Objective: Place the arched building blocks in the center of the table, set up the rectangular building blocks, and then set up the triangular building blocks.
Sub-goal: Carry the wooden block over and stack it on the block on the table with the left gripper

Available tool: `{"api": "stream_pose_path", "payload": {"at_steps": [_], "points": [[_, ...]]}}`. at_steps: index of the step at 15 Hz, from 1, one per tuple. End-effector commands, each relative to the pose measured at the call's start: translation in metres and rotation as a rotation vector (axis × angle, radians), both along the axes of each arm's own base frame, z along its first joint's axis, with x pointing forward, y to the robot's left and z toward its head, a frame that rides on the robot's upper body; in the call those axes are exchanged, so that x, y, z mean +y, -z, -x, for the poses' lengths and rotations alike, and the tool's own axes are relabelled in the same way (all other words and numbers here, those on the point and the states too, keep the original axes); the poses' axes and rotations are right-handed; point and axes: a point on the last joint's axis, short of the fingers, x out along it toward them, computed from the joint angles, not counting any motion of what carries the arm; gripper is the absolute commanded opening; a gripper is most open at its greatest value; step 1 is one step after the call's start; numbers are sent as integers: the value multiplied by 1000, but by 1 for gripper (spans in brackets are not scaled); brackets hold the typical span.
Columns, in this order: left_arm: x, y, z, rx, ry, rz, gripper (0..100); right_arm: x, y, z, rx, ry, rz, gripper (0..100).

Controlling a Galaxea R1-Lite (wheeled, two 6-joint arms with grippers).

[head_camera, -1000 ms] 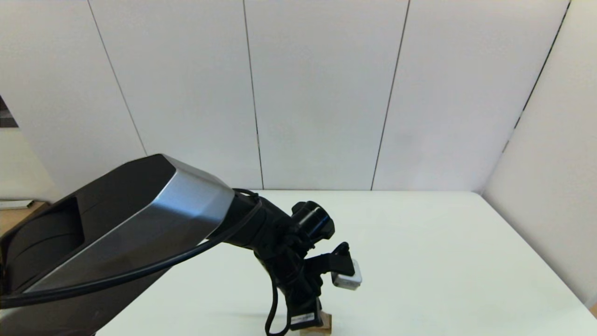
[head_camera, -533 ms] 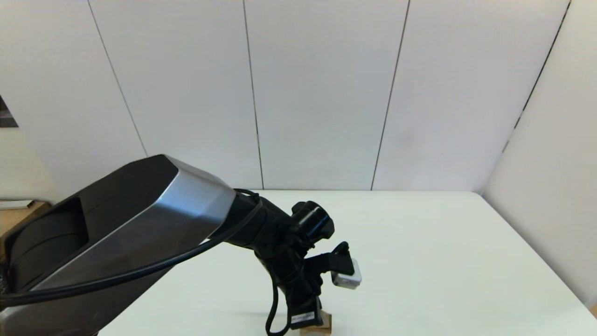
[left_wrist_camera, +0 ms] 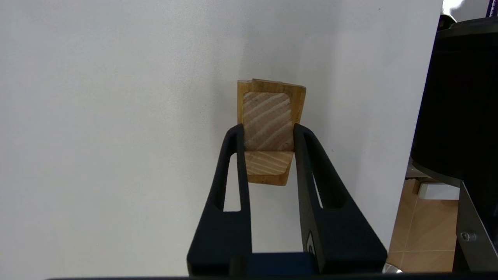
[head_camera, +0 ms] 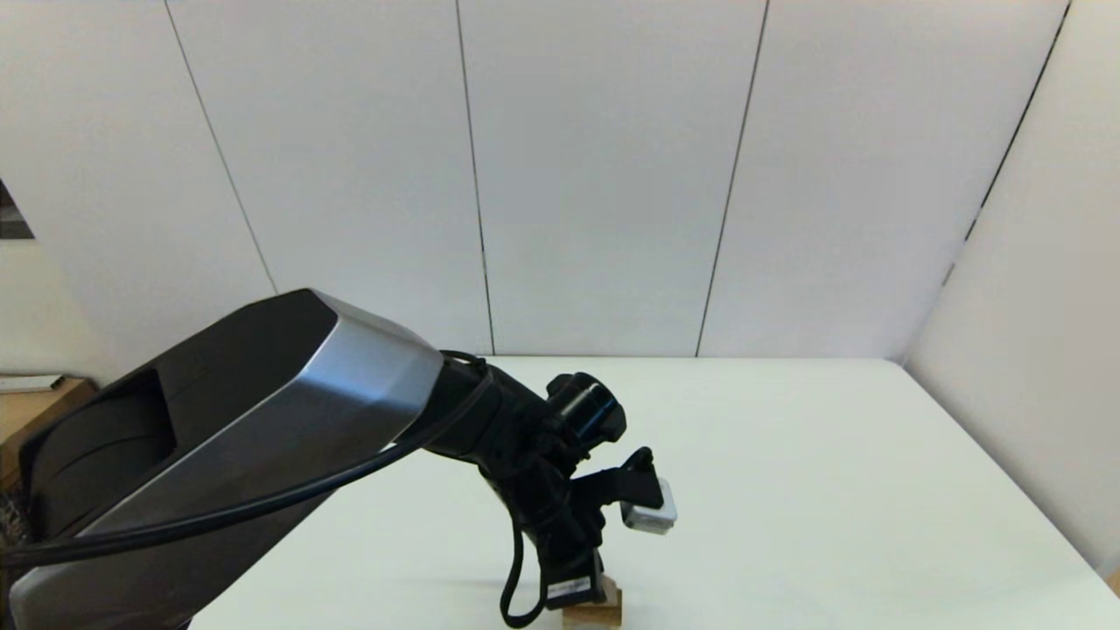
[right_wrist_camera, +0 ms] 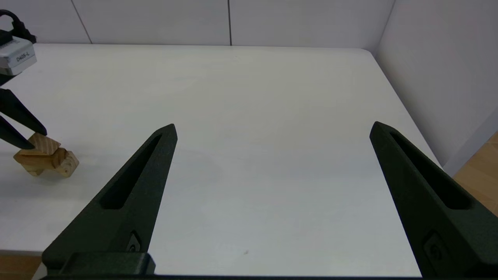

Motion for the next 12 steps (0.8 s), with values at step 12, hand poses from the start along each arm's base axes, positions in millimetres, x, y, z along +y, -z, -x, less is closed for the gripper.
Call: {"api": "stream_pose_path", "payload": {"at_steps": [12], "points": [[1,-2,4,8,13,-8,0,0,0,0,2,-1,0,100]]}}
